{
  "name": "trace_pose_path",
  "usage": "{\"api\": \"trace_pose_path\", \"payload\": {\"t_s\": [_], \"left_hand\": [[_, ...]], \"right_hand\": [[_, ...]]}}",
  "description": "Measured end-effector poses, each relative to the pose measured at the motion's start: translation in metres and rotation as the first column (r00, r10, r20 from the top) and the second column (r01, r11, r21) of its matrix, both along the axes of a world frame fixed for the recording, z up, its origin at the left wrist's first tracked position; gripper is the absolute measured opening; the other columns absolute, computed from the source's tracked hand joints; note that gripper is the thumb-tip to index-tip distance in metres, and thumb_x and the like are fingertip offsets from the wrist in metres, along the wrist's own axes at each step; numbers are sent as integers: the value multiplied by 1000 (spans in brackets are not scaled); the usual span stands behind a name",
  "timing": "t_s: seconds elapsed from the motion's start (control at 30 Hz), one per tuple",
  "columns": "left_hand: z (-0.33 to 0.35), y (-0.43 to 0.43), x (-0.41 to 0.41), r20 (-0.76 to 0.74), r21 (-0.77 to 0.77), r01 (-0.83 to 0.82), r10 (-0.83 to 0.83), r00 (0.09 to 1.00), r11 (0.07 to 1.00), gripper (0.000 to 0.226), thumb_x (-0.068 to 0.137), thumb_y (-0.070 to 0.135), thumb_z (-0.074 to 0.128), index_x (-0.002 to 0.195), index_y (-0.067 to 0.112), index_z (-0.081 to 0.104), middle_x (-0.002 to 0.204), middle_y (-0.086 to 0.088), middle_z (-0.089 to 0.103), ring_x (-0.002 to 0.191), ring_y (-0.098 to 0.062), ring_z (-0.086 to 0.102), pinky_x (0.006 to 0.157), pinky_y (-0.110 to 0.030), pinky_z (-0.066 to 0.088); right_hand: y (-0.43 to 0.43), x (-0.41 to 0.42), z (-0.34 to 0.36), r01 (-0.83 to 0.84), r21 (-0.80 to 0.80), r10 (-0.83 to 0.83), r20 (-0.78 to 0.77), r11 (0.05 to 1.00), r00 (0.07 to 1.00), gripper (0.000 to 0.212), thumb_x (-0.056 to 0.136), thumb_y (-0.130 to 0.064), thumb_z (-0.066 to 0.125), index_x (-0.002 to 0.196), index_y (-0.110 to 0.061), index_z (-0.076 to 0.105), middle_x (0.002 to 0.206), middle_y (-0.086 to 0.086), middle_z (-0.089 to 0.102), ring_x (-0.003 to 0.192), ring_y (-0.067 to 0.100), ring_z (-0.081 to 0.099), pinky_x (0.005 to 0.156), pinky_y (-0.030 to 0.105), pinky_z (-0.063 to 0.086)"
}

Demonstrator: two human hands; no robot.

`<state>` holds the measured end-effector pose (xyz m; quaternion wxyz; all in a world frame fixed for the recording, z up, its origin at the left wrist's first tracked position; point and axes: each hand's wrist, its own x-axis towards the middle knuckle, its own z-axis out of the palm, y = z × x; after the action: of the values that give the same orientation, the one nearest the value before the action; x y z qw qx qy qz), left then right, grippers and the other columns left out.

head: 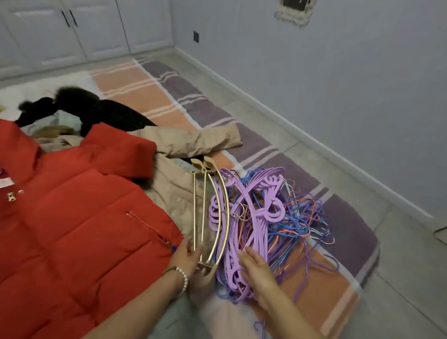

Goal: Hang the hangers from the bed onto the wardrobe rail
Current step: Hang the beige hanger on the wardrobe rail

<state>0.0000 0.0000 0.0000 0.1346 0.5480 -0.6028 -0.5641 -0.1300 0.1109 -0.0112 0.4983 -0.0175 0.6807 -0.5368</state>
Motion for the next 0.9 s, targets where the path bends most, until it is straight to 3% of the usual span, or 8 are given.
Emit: {"api": "trace_pose_path", "payload": {"t_s": [0.1, 0.2, 0.33, 0.47, 0.57, 0.67, 0.77, 0.9], "left_hand": [[-23, -15, -17, 36, 5, -7, 7, 999, 1000, 47, 91, 24, 54, 132, 3, 44, 127, -16, 55, 119, -27, 52, 98, -26, 38], [-37, -21, -30, 34, -3, 13, -13, 999, 1000, 42, 92, 21, 52, 128, 0, 47, 127, -17, 55, 119, -28, 52, 95, -22, 36], [-51, -27, -37, 64, -44, -10, 13, 998, 999, 35, 91, 18, 53, 122, 0, 53, 113, -17, 62, 109, -29, 57, 89, -26, 41], [-54, -23, -30, -30, -49, -61, 60, 998, 997, 11, 91, 16, 53, 86, 10, 61, 70, -7, 60, 70, -28, 62, 65, -31, 50], [-39, -7, -25, -174, -9, -104, 101, 980, 995, 17, 94, 14, 48, 81, 15, 58, 64, -3, 58, 53, -14, 54, 46, -18, 46], [-21, 8, -19, -276, 15, -130, 129, 952, 991, 20, 96, 17, 45, 85, 24, 60, 72, -2, 63, 59, -16, 60, 49, -21, 49], [3, 10, -13, -330, 5, -175, 167, 929, 985, 19, 96, 21, 46, 84, 23, 61, 69, -1, 64, 55, -15, 61, 49, -23, 49], [49, 6, -2, -310, -185, -85, 24, 951, 979, 19, 94, 23, 47, 84, 23, 63, 68, 1, 61, 52, -2, 57, 48, -16, 46]], "right_hand": [[-19, 1, -21, -7, -10, 7, 7, 1000, 1000, 55, 89, -18, 60, 140, -7, 39, 141, 10, 46, 127, 22, 47, 97, 28, 39], [-33, 4, -38, -40, -8, 40, 17, 999, 999, 50, 91, -15, 57, 138, -6, 40, 141, 9, 46, 127, 21, 46, 104, 30, 37], [-43, 12, -49, -54, -52, 58, 74, 997, 996, 46, 91, 1, 51, 136, -6, 43, 130, 9, 55, 119, 23, 53, 100, 34, 42], [-43, 26, -44, -20, -140, 39, 135, 990, 990, 48, 86, 16, 46, 128, -7, 51, 121, 10, 61, 100, 21, 63, 81, 26, 54], [-35, 35, -35, 20, -180, 24, 239, 984, 971, 47, 87, 13, 48, 128, -9, 51, 125, 9, 61, 106, 22, 63, 81, 27, 54], [-27, 40, -25, 44, -211, 17, 277, 977, 961, 50, 85, 11, 52, 130, -10, 50, 120, 13, 64, 108, 25, 63, 85, 30, 54], [-26, 43, -1, 83, -269, 11, 330, 960, 944, 32, 91, -1, 51, 117, -19, 56, 98, 10, 73, 87, 19, 70, 74, 26, 57], [-24, 39, 50, 69, -327, 42, 321, 943, 946, 16, 93, -15, 52, 104, -17, 63, 89, 2, 73, 82, 13, 68, 77, 25, 54]]}}
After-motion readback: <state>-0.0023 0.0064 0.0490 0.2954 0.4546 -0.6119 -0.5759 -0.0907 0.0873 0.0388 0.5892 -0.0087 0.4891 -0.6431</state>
